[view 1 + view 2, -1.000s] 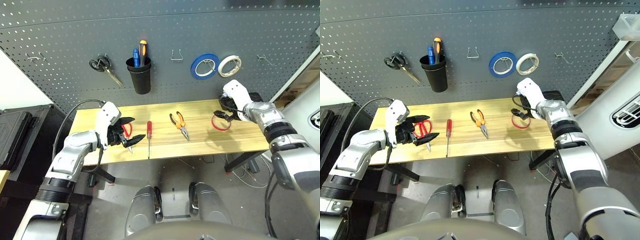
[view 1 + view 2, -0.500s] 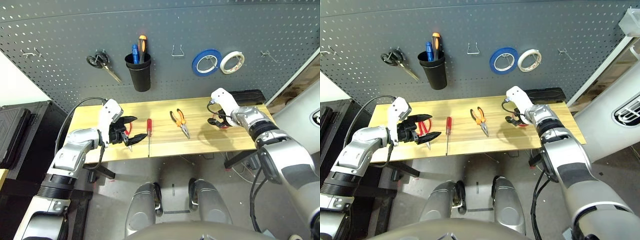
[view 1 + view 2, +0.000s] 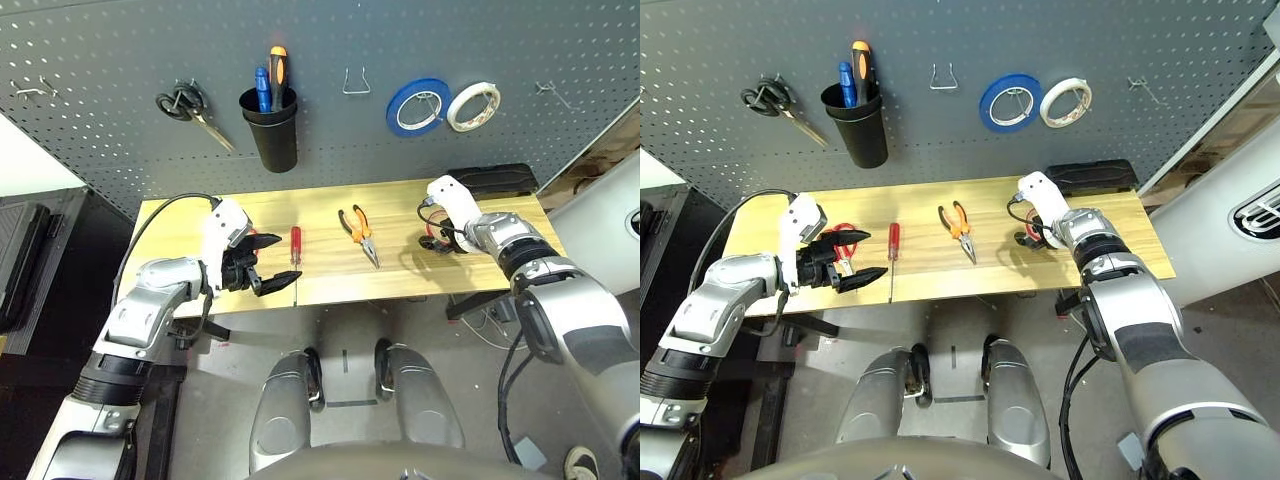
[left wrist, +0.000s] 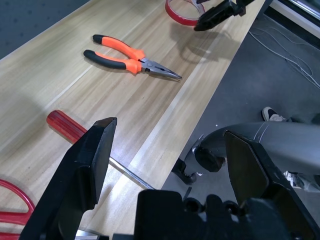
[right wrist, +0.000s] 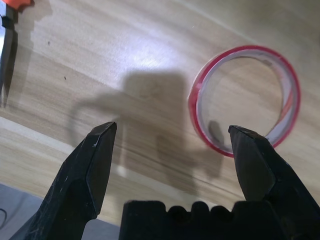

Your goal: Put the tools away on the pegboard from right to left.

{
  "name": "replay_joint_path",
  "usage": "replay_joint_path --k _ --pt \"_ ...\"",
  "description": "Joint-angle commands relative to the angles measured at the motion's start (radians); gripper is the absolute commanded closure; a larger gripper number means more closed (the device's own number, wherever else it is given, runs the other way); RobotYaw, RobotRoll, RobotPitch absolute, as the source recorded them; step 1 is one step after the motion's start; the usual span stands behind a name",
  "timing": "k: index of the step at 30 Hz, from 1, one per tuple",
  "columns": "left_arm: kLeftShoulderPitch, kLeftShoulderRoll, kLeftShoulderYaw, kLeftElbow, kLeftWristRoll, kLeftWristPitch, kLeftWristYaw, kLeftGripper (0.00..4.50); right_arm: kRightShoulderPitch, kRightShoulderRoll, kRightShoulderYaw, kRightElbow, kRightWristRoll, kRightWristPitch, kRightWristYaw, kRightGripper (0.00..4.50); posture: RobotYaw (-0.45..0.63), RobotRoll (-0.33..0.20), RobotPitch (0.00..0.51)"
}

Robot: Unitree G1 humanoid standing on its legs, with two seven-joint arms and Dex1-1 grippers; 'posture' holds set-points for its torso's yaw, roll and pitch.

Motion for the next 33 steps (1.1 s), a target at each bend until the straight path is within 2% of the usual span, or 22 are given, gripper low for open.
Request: replay_joint_path --k 1,29,31,33 --pt "0.017 0.009 0.007 -0.03 -0.008 0.02 0.009 0.04 0.022 0.012 -0.019 0.026 0.01 -0.005 -0.017 0.0 0.03 0.0 0.222" --pt "0.072 0.015 0.038 -0.167 -0.033 0.112 0.057 0.04 0.038 0.036 -0.054 0.065 0.005 -0.033 -0.078 0.0 0.06 0.0 0.239" --pt "0.072 0.015 0.04 -0.169 -0.033 0.115 0.057 0.0 0.039 0.036 -0.058 0.065 0.008 -0.029 -0.079 0.38 0.07 0.0 0.24" --pt "0.072 0.014 0.041 -0.171 -0.033 0.117 0.059 0.0 0.04 0.035 -0.065 0.065 0.011 -0.027 -0.08 0.94 0.07 0.0 0.24"
